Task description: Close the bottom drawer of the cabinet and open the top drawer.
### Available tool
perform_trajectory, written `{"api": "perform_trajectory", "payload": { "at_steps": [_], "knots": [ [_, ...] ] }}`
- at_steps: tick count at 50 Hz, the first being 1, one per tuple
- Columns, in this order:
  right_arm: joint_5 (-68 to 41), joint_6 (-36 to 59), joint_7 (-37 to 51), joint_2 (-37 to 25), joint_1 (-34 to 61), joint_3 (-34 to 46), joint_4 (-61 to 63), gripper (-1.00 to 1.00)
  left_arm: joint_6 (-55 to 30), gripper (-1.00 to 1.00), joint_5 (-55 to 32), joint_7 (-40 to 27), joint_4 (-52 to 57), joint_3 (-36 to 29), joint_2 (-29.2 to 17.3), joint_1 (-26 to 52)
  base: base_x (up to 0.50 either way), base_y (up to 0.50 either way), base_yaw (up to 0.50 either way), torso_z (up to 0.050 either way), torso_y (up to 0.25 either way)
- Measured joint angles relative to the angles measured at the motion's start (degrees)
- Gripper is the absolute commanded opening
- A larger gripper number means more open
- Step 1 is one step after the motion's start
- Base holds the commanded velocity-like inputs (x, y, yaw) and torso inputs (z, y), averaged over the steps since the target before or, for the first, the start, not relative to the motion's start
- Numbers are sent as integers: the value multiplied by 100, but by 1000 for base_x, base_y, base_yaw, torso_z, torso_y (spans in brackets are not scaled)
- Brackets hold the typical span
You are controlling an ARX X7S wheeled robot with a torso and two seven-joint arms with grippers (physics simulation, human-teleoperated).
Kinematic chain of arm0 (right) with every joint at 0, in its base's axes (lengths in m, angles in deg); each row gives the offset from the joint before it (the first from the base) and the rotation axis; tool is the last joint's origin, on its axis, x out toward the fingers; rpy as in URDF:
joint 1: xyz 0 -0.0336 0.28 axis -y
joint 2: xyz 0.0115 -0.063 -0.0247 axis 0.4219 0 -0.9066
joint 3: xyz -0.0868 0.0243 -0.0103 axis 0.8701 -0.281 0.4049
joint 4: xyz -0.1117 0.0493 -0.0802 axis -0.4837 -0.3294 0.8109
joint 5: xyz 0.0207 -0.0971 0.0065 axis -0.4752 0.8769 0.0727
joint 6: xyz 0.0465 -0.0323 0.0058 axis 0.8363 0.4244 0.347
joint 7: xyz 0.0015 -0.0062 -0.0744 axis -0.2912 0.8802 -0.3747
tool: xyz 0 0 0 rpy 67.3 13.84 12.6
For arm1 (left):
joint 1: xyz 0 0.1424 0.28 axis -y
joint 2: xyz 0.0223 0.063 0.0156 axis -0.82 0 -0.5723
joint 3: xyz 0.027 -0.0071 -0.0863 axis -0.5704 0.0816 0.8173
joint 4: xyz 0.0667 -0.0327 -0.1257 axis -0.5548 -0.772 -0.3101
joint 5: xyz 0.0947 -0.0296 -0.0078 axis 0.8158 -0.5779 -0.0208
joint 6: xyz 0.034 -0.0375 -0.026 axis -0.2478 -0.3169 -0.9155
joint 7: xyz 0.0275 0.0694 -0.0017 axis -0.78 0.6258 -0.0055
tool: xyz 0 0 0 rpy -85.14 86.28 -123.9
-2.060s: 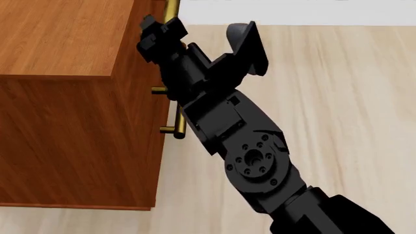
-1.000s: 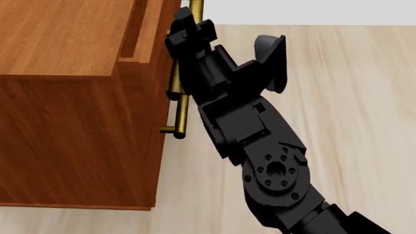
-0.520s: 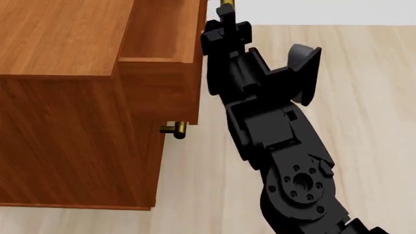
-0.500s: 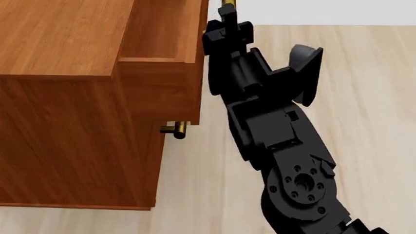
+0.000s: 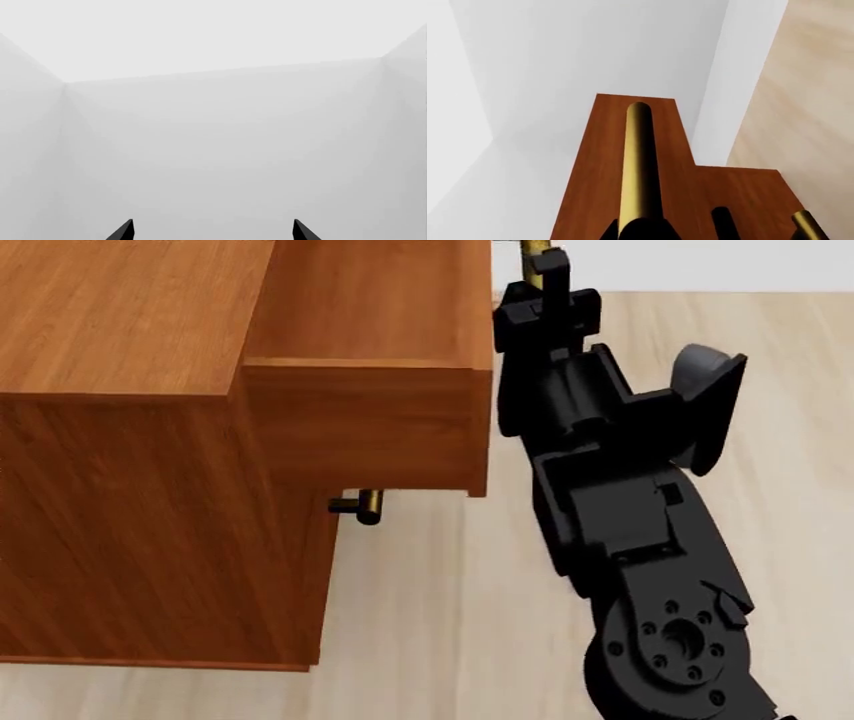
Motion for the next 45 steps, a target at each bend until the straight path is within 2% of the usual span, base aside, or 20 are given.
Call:
{"api": "perform_trajectory", "payload": {
  "at_steps": [45],
  "knots": [
    [-60,-322,101,-328,-202,-217,319,-100,14,100,-41,-71,-42,-167,2,162,-10,0,-5,1,6]
  ]
}}
